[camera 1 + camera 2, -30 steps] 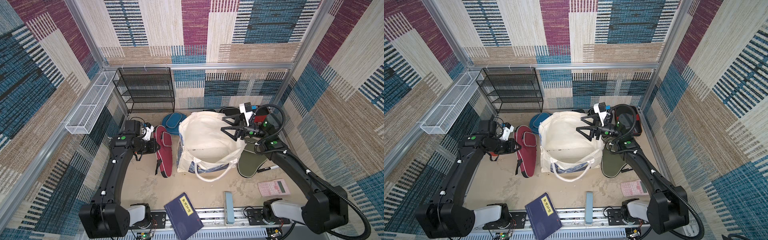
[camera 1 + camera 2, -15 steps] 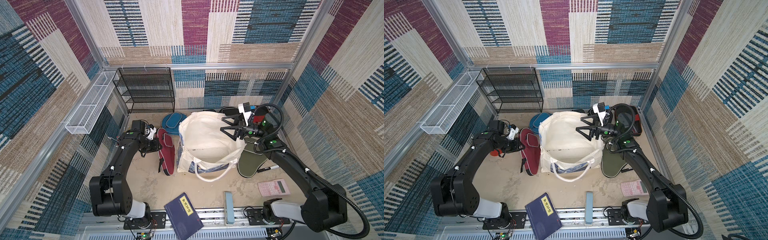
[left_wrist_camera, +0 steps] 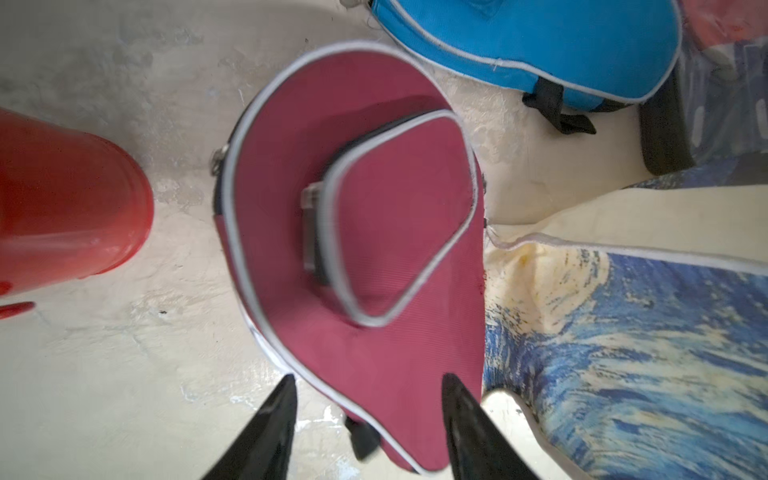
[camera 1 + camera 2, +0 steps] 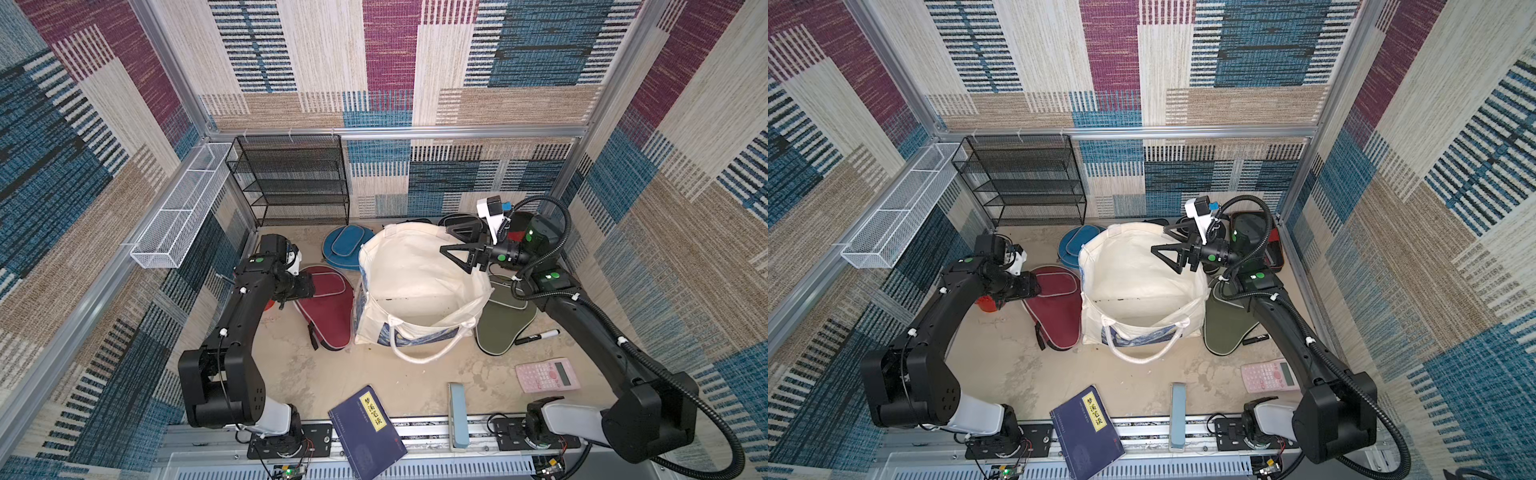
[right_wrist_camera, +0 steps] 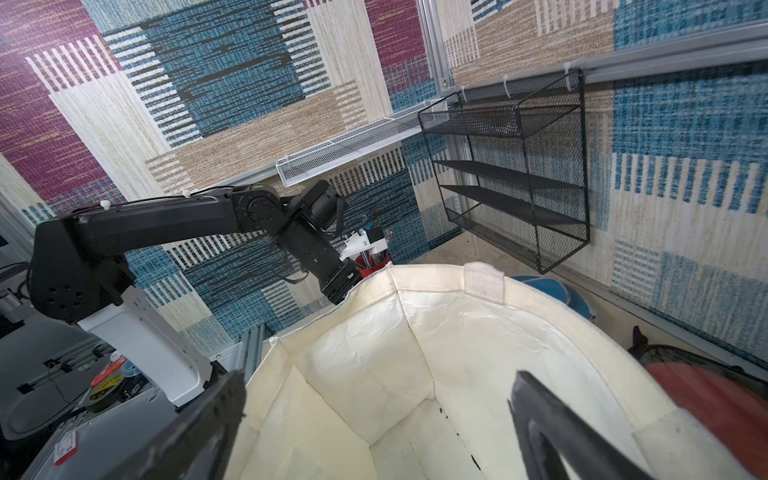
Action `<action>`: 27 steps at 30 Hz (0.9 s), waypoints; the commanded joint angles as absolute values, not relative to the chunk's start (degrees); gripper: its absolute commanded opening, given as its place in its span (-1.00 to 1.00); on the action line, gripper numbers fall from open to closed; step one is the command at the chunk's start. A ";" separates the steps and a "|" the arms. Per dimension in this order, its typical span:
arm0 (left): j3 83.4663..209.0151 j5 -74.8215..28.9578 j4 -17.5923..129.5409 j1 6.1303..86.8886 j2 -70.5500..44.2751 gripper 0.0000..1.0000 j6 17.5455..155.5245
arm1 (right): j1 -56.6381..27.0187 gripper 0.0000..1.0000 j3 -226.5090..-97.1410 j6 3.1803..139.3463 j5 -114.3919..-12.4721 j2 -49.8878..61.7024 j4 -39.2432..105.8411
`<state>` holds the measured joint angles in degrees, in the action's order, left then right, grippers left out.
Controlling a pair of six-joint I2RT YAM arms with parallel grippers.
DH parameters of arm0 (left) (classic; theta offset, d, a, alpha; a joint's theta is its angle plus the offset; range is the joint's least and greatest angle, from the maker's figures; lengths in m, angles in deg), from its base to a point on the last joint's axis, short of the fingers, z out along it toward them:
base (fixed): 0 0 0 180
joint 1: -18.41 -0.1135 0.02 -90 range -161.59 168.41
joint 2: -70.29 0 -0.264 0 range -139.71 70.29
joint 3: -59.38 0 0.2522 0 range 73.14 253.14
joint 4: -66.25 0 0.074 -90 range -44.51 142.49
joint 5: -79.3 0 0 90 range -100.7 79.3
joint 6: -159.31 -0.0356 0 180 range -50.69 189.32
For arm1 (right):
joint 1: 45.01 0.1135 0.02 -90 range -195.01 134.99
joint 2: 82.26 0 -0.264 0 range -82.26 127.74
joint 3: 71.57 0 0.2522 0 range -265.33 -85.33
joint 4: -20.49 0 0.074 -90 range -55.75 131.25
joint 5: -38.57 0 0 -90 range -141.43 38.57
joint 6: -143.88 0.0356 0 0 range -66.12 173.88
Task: Remove the ping pong set from the canvas bag
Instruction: Place the ping pong set at the center of the board.
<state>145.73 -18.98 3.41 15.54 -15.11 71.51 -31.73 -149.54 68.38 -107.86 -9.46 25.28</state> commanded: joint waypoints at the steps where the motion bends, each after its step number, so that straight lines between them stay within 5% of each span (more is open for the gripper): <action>1: 147.46 -15.32 0.26 15.53 -14.38 0.19 67.85 | -31.74 0.99 -151.33 63.23 -103.17 -10.33 32.15; 11: 147.30 -22.30 7.79 17.25 3.19 0.31 66.13 | -39.34 0.99 -154.78 60.63 -79.42 -15.07 40.29; 12: 144.64 -23.07 12.01 17.48 6.81 0.42 66.19 | -41.75 0.99 -154.03 61.46 -78.87 -15.48 39.61; 13: 140.71 -23.66 17.72 17.71 11.04 0.92 66.55 | -44.25 0.99 -153.06 62.25 -78.31 -16.00 38.80; 14: 136.50 -23.77 23.56 17.95 14.90 0.99 67.38 | -45.80 0.99 -151.96 62.68 -77.28 -16.56 38.03; 19: 117.71 -20.98 48.03 18.15 27.53 0.99 73.74 | -48.08 0.98 -144.55 60.32 -67.65 -20.18 34.42; 27: 108.44 -2.23 51.34 18.15 24.52 0.98 81.60 | -49.88 0.98 -126.26 66.35 -61.09 -22.12 19.92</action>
